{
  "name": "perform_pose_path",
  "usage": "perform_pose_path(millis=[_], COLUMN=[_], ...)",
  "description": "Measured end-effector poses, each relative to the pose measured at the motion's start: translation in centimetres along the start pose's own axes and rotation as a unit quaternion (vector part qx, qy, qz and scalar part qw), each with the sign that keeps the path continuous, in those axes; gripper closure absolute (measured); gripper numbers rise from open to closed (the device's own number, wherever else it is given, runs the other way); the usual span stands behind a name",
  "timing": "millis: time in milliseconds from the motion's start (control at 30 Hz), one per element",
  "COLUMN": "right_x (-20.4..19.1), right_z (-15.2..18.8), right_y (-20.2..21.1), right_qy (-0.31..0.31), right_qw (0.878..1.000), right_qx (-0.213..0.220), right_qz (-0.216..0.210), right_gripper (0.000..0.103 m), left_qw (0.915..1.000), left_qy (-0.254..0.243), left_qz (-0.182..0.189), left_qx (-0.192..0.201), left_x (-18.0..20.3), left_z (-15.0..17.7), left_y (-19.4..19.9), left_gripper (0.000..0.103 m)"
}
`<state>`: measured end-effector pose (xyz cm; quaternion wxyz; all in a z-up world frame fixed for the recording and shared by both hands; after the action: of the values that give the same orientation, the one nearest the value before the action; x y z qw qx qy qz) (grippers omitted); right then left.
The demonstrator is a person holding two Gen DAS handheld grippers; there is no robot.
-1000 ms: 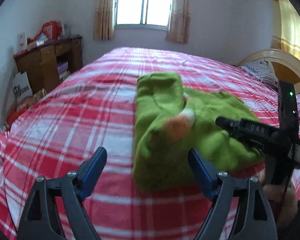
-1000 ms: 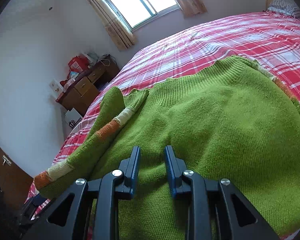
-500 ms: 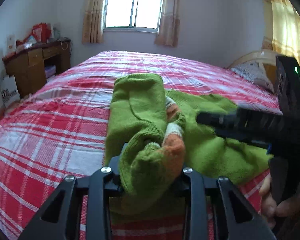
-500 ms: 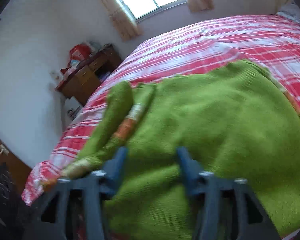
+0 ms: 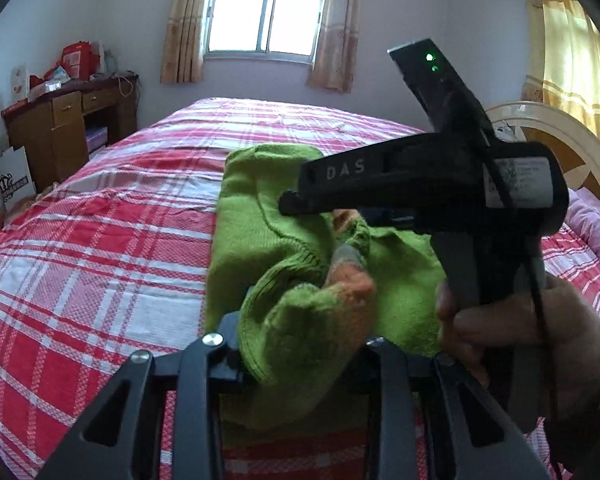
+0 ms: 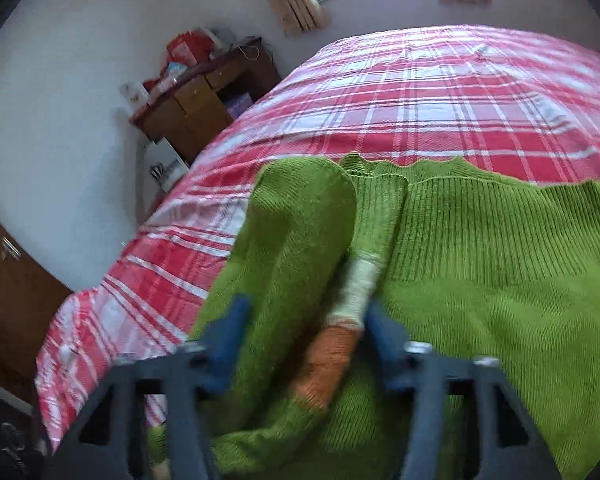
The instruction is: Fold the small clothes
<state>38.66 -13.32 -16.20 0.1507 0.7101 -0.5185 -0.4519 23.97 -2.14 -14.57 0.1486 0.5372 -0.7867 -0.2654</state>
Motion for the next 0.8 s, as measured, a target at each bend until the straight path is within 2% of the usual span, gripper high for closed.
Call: perform_pose_path(millis=[33, 200, 367, 500, 800], right_x=[0.0, -0.6, -0.6, 0.3, 3.3], right_z=[0.0, 0.3, 0.1, -0.4, -2.3], right_y=[0.1, 0.7, 1.8, 3.1, 6.8], right_qy=[0.004, 0.038, 0.042, 0.034, 0.033], right_qw=[1.0, 0.999, 0.998, 0.998, 0.997], right_qx=[0.007, 0.034, 0.04, 0.043, 0.064], right_qz=[0.002, 0.018, 0.009, 0.002, 0.019], right_gripper=[0.075, 0.086, 0.088, 0.088, 0.089], left_qw=[1.0, 0.9998, 0.9994, 0.9993, 0.9973], left_qy=[0.001, -0.013, -0.016, -0.017, -0.066], left_qz=[-0.001, -0.014, -0.031, -0.028, -0.011], left_qx=[-0.003, -0.006, 0.007, 0.018, 0.031], left_x=[-0.1, 0.3, 0.2, 1.2, 5.7], left_z=[0.0, -0.1, -0.8, -1.9, -4.7], left_y=[-0.1, -0.2, 0.9, 1.6, 1.6], left_gripper=[0.065, 0.069, 0.083, 0.084, 0.085])
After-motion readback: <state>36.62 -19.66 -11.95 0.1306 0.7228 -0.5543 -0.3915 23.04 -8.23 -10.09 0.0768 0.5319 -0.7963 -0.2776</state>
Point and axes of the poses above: each gripper's, at about its wrist camera, not at the fingertips, and y roughly against the way its jaws point, x to its right, z to its underside, the point moved 6 cm from there along -y, roughly the way its jaws point, and after that the axes turned 14 degrees about -y, right-handed, at the moved point
